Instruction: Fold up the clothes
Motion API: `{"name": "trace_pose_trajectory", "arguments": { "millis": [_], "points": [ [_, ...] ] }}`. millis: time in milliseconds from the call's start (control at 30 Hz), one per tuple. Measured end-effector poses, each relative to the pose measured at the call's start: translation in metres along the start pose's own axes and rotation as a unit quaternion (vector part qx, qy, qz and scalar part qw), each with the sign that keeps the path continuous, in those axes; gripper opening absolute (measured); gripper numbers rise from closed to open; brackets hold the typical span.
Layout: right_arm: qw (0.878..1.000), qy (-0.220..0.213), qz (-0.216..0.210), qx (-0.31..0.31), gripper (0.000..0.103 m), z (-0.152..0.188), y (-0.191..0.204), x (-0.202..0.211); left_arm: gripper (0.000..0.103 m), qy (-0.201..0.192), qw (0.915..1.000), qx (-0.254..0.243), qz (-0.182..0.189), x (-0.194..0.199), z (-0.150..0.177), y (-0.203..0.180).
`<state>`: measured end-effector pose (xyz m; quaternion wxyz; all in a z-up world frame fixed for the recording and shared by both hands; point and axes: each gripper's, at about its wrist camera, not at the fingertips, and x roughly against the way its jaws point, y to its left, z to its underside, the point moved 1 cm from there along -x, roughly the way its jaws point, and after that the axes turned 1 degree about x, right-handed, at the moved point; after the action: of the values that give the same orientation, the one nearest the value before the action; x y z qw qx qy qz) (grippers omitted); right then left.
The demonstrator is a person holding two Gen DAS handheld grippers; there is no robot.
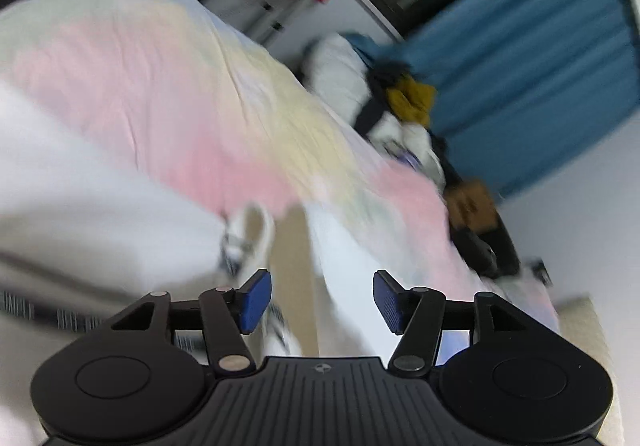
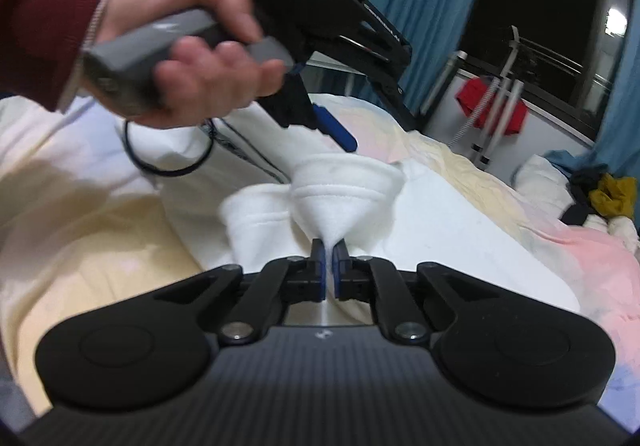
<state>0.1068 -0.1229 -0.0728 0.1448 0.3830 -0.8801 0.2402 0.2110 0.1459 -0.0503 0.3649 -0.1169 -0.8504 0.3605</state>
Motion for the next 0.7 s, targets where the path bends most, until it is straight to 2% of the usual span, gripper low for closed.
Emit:
{"name": "trace_pose_trajectory", "arguments": {
  "millis": [167,233,267,300,333,433,533,600,700],
  "points": [
    [0.999,0.006,-0.012,0.047,0.007,0.003,0.013,0.004,0.058,0.063,0.9972,-0.040,0.000,-0.012,0.029,-0.012],
    [0.999,0.008,-0.016,0.048,0.007,0.003,0.013,0.005,0.051,0.077,0.9953,-0.058,-0.010,-0.018,0.037,-0.019],
    [0.999,0.008,-0.018,0.046,0.007,0.003,0.013,0.007,0.047,0.081,0.9940,-0.072,-0.015,-0.022,0.040,-0.022],
    [0.999,0.007,-0.020,0.045,0.007,0.003,0.012,0.009,0.029,0.080,0.9933,-0.081,-0.020,-0.020,0.047,-0.022],
    [0.999,0.006,-0.023,0.043,0.007,0.002,0.011,0.011,0.019,0.080,0.9935,-0.078,-0.021,-0.020,0.049,-0.022],
    [0.999,0.006,-0.033,0.036,0.007,0.003,0.009,0.014,0.006,0.076,0.9938,-0.075,-0.032,-0.016,0.056,-0.023],
    [0.999,0.012,-0.045,0.027,0.007,0.005,0.009,0.013,0.006,0.062,0.9935,-0.065,-0.070,-0.009,0.063,-0.016],
    [0.998,0.021,-0.055,0.022,0.007,0.008,0.010,0.008,0.006,0.071,0.9920,-0.063,-0.083,-0.013,0.072,0.001],
    [0.997,0.044,-0.064,0.027,0.007,0.019,0.016,-0.005,0.006,0.043,0.9961,-0.042,-0.065,-0.003,0.080,0.010]
  ]
}}
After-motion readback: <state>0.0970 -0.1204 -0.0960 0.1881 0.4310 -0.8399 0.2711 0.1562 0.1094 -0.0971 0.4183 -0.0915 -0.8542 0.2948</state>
